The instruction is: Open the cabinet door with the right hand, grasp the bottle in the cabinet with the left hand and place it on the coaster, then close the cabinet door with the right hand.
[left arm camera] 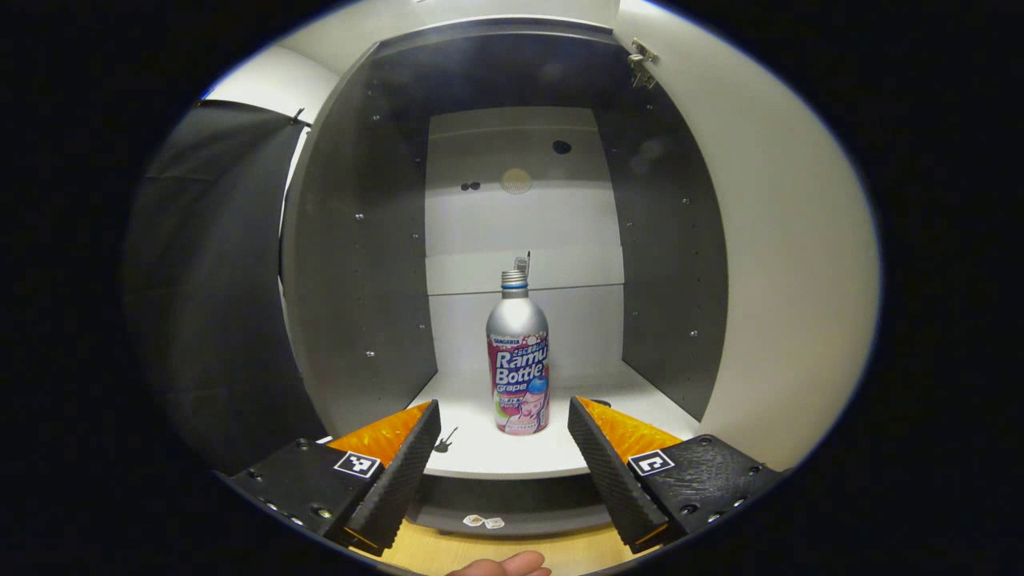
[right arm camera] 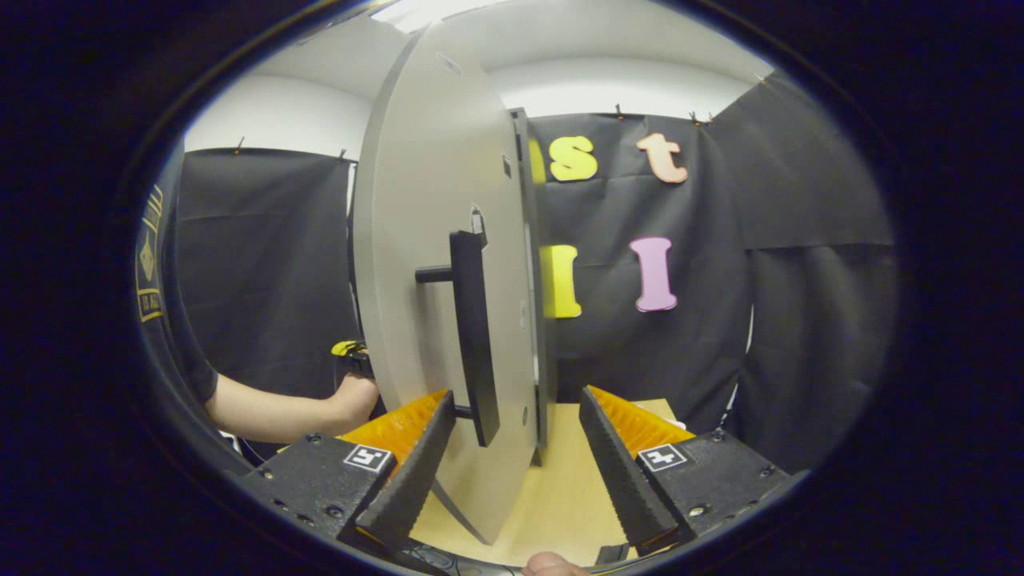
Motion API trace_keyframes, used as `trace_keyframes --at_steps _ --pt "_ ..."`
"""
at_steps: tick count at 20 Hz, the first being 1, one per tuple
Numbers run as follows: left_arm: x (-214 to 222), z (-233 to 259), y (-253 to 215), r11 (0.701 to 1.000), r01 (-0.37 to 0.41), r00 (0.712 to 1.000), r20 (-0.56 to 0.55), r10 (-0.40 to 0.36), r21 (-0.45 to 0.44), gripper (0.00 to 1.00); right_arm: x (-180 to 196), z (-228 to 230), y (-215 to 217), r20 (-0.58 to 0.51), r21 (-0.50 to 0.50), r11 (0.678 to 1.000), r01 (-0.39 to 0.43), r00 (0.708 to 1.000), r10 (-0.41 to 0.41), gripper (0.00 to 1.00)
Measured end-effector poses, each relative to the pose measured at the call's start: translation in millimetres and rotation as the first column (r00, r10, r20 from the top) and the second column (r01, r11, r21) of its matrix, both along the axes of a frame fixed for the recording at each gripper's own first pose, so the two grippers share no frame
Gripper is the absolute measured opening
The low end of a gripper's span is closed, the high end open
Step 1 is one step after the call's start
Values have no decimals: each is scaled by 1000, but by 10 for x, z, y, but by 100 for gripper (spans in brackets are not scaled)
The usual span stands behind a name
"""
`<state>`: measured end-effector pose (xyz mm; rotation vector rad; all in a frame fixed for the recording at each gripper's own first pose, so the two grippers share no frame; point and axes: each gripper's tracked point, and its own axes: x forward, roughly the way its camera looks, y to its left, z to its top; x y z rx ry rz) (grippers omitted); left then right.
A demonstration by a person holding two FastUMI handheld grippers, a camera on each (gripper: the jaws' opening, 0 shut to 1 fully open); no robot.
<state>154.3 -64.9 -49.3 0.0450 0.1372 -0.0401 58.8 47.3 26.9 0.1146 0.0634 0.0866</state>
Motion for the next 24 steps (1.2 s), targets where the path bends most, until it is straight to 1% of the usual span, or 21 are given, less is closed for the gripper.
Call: trace_keyframes --at_steps 2,3,4,6,7,9,12,13,15,17,18,19,20,21,22,24 --pt "241 -103 2 1000 -3 1000 -27 4 15 96 23 -30 -252 3 26 996 81 997 -81 95" --pt "343 -181 -39 1000 7 999 -52 -6 9 96 34 -17 -281 8 51 994 92 996 -92 97" --pt "439 -235 -78 1000 14 997 -70 -14 0 97 38 -6 -250 10 69 993 96 995 -97 96" --pt "581 -373 -100 1000 6 992 -128 -7 -12 96 35 -80 -145 -14 79 993 86 996 -85 98" --pt "632 -391 -80 1000 -7 992 -130 6 -8 97 40 -121 -138 -32 74 993 90 996 -87 98" --pt "701 -323 -48 1000 -22 995 -100 22 -2 97 24 -78 -182 -30 72 990 118 993 -117 96" --pt "878 -212 -39 1000 5 998 -64 -5 -9 96 75 -68 -203 -23 77 988 135 991 -133 98" --pt "918 -202 -29 1000 4 998 -68 -4 -5 97 95 -65 -215 -24 74 989 127 992 -126 96" --pt "1015 -152 -6 1000 -9 998 -62 8 -11 96 78 -58 -208 -22 64 989 136 991 -135 98" --pt "1051 -140 -86 998 32 998 -56 -34 -49 96 96 -58 -208 -26 78 987 139 990 -137 96" --pt "1075 -117 -95 998 35 998 -48 -38 -55 100 101 -53 -206 -24 90 986 138 990 -136 96" --pt "1128 -146 -76 998 32 998 -49 -34 -50 89 108 -65 -198 -27 100 986 132 991 -130 96" --pt "1075 -123 -61 999 24 998 -51 -27 -43 79 112 -65 -206 -25 108 986 130 991 -128 96" --pt "1063 -103 -55 999 22 999 -46 -24 -35 66 123 -73 -213 -29 117 984 132 991 -130 98" --pt "1042 -60 -54 999 29 999 -33 -30 -27 77 124 -71 -212 -30 129 982 135 991 -133 97" --pt "957 55 -52 999 43 999 6 -43 -6 77 135 -83 -192 -36 149 980 132 991 -128 96"
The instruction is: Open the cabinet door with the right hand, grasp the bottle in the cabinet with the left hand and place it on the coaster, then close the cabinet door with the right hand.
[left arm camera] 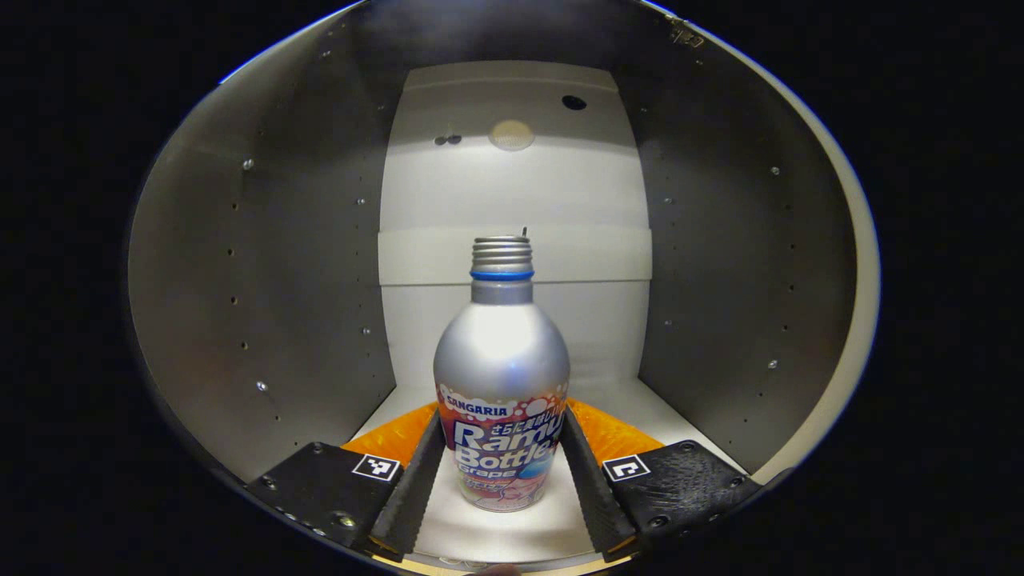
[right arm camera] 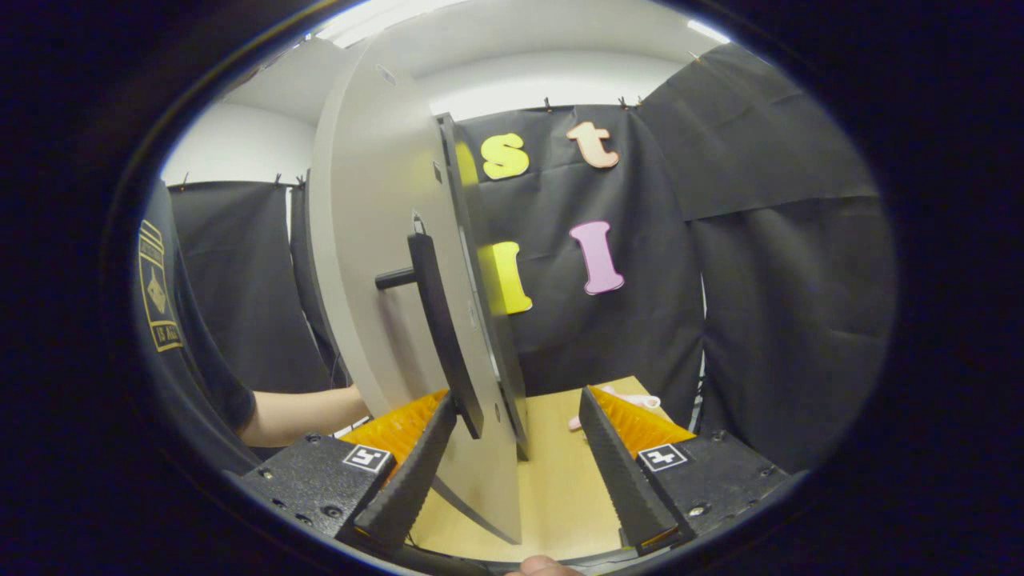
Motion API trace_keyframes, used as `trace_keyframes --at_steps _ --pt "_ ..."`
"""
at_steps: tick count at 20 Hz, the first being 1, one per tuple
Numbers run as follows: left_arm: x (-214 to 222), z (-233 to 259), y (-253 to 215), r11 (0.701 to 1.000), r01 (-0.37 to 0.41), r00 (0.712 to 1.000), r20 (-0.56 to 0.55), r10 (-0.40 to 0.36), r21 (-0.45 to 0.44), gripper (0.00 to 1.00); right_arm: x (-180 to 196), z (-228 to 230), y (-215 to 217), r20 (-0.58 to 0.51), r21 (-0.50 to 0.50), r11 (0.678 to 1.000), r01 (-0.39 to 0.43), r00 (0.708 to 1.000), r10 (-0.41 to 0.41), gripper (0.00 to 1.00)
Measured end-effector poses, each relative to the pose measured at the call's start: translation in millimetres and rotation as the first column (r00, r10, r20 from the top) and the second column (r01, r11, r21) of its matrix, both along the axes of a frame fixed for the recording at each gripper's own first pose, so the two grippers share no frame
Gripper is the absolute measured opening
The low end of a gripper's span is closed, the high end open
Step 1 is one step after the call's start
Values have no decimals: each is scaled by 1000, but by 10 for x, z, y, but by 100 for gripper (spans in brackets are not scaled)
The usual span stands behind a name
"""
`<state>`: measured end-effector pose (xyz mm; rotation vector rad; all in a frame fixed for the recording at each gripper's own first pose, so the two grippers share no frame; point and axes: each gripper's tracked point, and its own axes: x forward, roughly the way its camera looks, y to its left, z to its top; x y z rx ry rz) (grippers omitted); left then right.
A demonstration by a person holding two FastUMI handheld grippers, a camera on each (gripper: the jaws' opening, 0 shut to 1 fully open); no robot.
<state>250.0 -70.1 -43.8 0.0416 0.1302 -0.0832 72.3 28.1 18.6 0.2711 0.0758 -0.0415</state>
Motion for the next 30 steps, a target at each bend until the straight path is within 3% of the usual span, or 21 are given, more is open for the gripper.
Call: trace_keyframes --at_steps 6,10,13,17,19,23,27,30 --pt "-609 165 78 999 30 999 34 -31 21 77 -81 -58 -92 6 -44 999 -16 1000 16 98" --pt "-1177 171 339 1000 -23 999 31 23 -9 77 -139 87 -282 74 -131 991 8 997 2 98" --pt "-1630 27 623 996 -84 996 14 84 7 77 -129 39 -468 105 -252 965 80 993 -55 96" --pt "-2230 -203 892 991 -124 992 -19 125 48 77 -62 19 -253 147 -217 976 25 989 8 97" --pt "-2477 -322 954 989 -134 991 -16 135 60 77 -33 16 -202 148 -210 977 43 989 -12 98" --pt "-2882 -925 1059 990 -130 986 -94 135 56 76 -27 -96 -201 101 -170 980 103 991 -87 97" --pt "-3153 -1653 1114 992 -120 976 -177 126 42 77 43 -334 -256 -23 -258 960 107 993 -116 98" --pt "-3215 -2016 1192 992 -121 976 -181 123 24 77 56 -466 -170 -50 -305 946 109 990 -130 96"
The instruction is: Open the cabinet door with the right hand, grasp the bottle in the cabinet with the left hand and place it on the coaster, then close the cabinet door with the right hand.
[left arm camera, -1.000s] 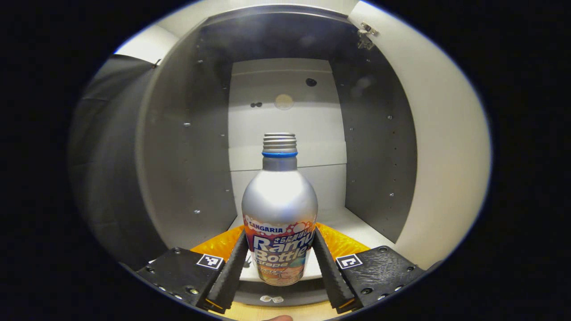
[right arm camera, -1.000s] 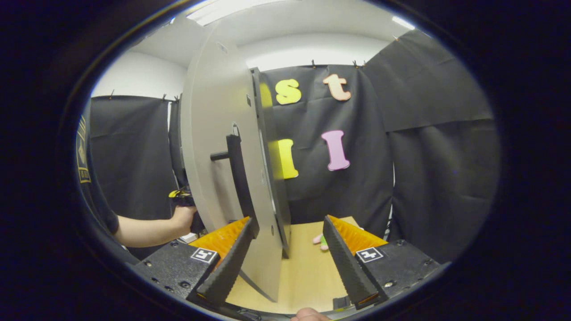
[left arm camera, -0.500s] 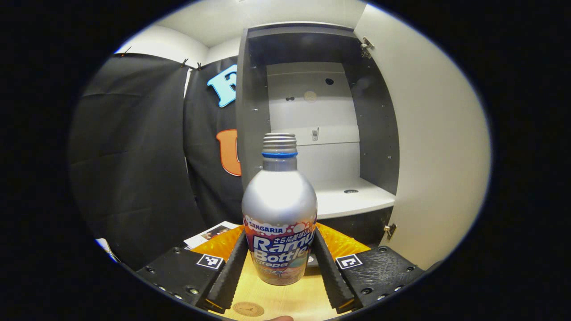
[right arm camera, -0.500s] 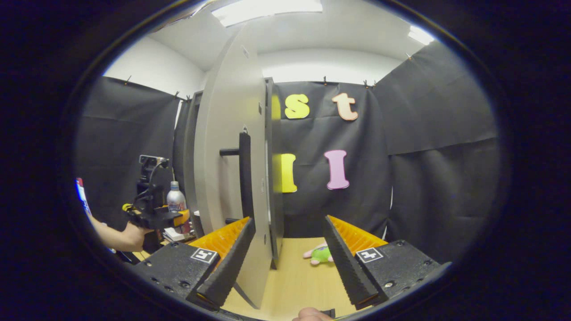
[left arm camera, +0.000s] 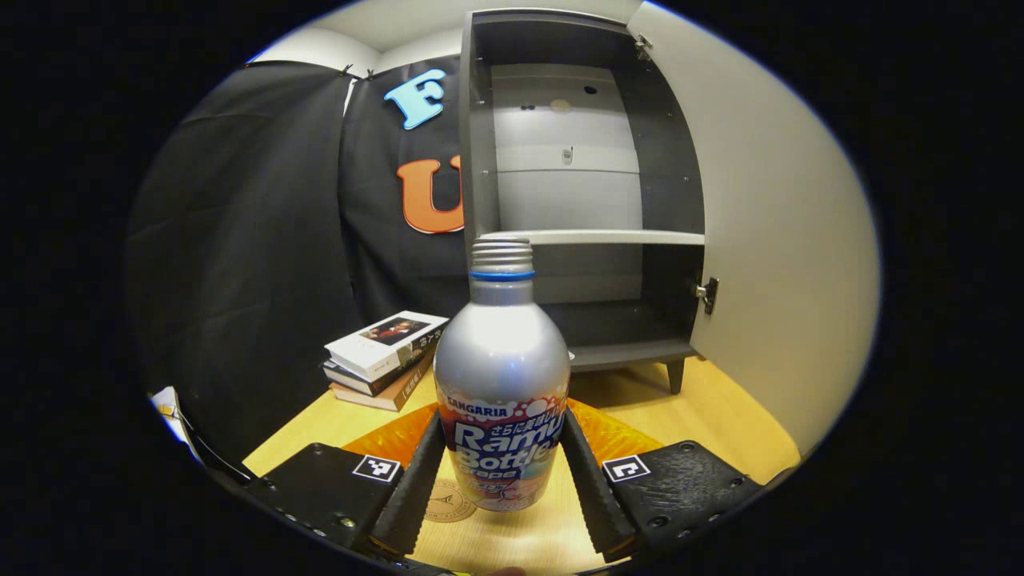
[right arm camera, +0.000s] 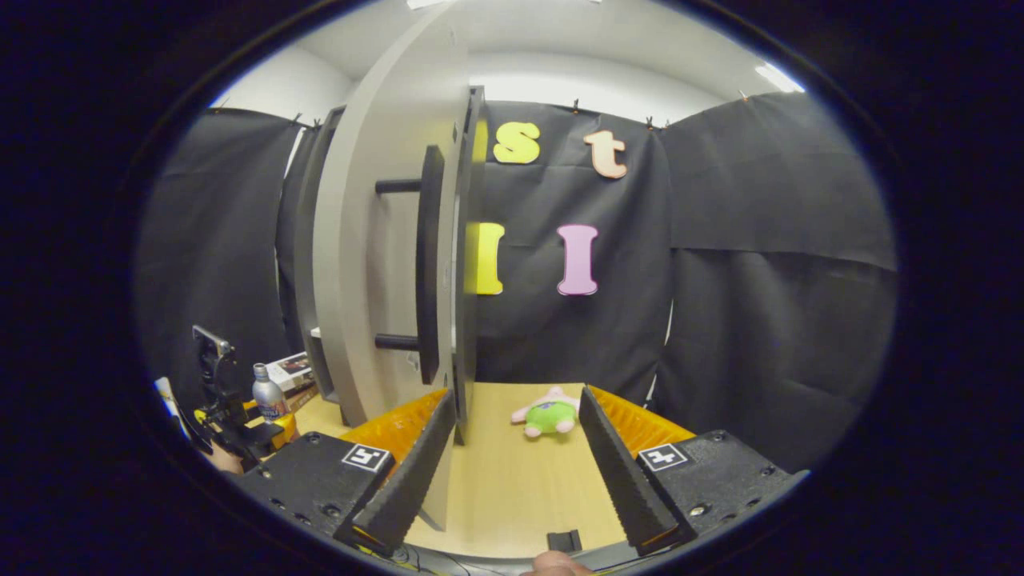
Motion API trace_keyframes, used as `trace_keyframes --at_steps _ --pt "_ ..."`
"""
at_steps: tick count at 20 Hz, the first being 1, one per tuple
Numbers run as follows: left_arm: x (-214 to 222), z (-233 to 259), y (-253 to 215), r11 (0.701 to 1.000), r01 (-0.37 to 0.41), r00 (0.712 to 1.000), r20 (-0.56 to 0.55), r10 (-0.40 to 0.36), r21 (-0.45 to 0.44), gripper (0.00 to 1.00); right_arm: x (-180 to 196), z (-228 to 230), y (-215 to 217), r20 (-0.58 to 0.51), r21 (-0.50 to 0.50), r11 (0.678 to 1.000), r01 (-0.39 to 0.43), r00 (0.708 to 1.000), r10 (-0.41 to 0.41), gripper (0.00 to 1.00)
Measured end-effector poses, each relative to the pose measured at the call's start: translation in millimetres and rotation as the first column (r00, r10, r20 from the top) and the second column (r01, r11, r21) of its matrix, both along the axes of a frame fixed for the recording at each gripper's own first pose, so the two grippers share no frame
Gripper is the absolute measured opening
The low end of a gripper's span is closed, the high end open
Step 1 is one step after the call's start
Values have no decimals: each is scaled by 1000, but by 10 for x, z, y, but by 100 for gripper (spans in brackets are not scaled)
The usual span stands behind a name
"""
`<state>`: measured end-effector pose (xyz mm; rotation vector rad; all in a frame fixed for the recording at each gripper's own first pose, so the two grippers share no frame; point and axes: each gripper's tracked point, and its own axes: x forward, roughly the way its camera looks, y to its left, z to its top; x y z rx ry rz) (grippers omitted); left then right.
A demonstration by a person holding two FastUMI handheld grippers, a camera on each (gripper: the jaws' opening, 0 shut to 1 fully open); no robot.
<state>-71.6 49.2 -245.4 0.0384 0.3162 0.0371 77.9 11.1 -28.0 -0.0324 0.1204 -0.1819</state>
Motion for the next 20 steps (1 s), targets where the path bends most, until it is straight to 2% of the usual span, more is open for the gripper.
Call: trace_keyframes --at_steps 3,4,7,9,14,19,20 --pt "33 -277 294 999 -45 999 11 45 2 77 68 -304 56 -78 -81 997 17 997 -24 99" --pt "51 -359 408 998 -69 997 16 69 -6 77 85 -375 58 -92 -77 997 22 995 -29 94" --pt "48 -749 721 988 -143 989 -34 141 -61 77 97 -656 17 -164 -45 998 51 985 -58 98" --pt "70 -866 845 982 -173 985 -29 171 -70 77 102 -771 15 -197 -54 997 56 978 -66 99" --pt "111 -1082 869 984 -173 985 -2 173 -39 77 108 -882 -13 -236 -100 991 89 965 -110 98" --pt "-17 -1170 893 984 -178 984 20 178 4 77 118 -913 -33 -251 -110 990 93 961 -118 98" --pt "0 -1184 930 983 -179 984 23 178 33 89 135 -929 -31 -257 -115 989 92 959 -119 98"
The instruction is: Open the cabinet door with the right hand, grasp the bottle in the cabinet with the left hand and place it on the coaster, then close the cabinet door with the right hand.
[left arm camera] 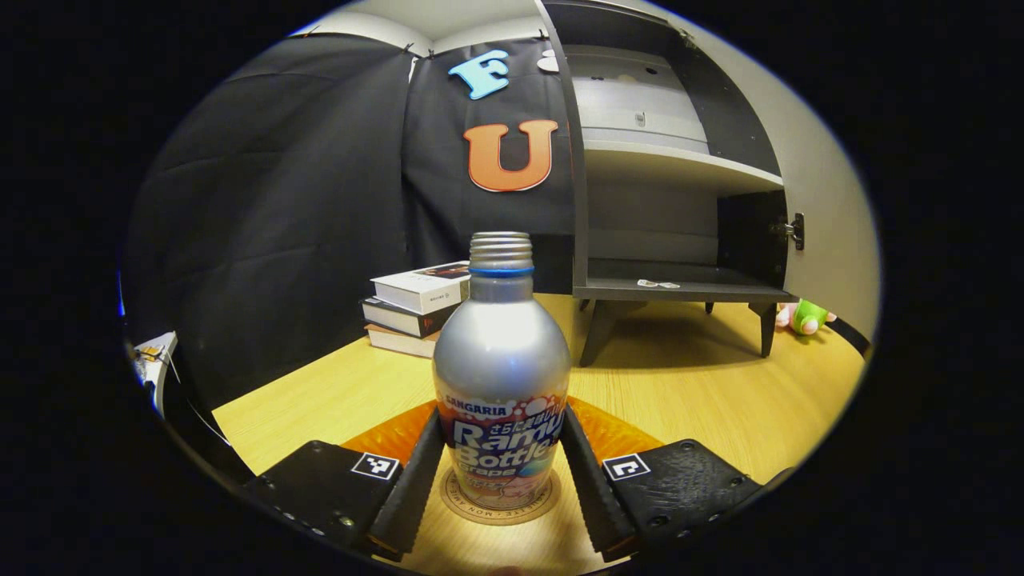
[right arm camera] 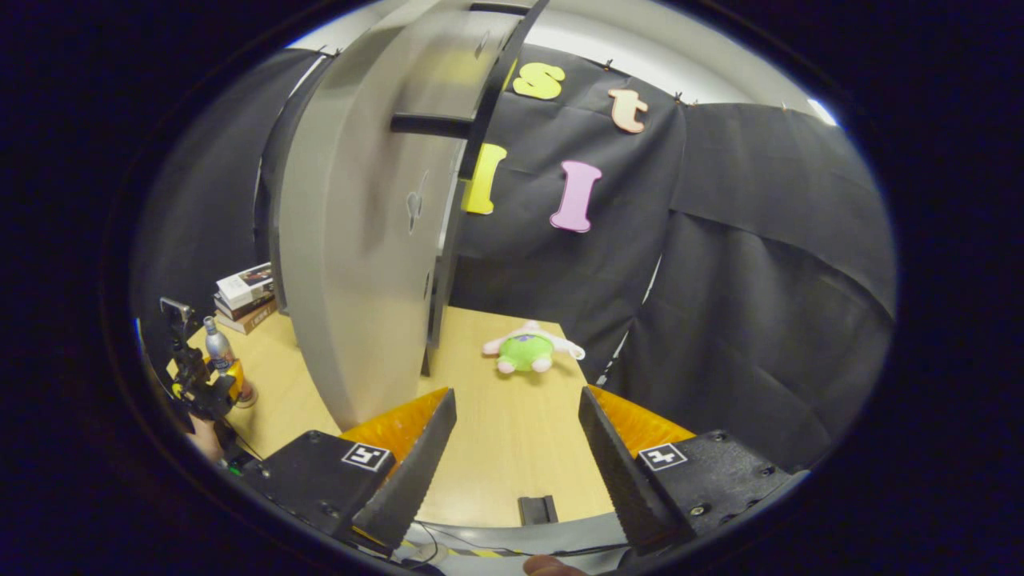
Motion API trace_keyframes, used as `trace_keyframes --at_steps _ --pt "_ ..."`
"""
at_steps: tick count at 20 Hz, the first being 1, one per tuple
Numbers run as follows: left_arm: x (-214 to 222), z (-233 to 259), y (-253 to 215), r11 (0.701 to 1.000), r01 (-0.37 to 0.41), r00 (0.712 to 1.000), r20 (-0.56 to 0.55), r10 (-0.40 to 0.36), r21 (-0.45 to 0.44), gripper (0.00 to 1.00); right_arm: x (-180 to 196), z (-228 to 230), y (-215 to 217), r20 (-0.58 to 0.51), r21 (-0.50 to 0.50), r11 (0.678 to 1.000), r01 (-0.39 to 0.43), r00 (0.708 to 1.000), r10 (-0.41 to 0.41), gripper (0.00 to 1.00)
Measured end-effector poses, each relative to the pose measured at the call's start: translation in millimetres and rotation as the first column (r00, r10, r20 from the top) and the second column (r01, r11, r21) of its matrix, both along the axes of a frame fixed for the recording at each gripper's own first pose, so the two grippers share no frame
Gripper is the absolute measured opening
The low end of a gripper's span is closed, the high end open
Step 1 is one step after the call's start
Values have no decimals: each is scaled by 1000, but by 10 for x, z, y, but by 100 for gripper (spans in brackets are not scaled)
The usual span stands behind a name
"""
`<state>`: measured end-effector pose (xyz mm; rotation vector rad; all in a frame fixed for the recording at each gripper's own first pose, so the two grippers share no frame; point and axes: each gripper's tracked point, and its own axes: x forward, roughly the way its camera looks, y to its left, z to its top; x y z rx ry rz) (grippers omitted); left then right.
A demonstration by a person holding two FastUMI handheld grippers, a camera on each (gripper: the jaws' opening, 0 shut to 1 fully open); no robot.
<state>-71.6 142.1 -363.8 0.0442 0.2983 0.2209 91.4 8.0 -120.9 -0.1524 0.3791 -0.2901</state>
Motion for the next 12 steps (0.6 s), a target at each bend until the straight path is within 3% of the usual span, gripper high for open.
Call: trace_keyframes --at_steps 1,3,5,6,12 --pt "4 19 19 1000 8 1000 9 -8 23 77 15 -16 -4 -6 -2 1000 0 1000 0 98" --pt "-20 -10 -14 1000 16 1000 6 -16 -5 77 45 -50 -9 -12 9 1000 0 1000 0 98" --pt "-42 -116 -140 995 53 998 -18 -55 -81 82 38 -76 -27 -23 19 1000 8 1000 -8 98" --pt "-79 -104 -150 994 48 999 -14 -50 -99 99 52 -84 -28 -27 23 1000 9 1000 -8 98" --pt "-117 49 -49 995 39 999 33 -36 -88 97 85 -110 -25 -25 30 1000 3 1000 -2 98"
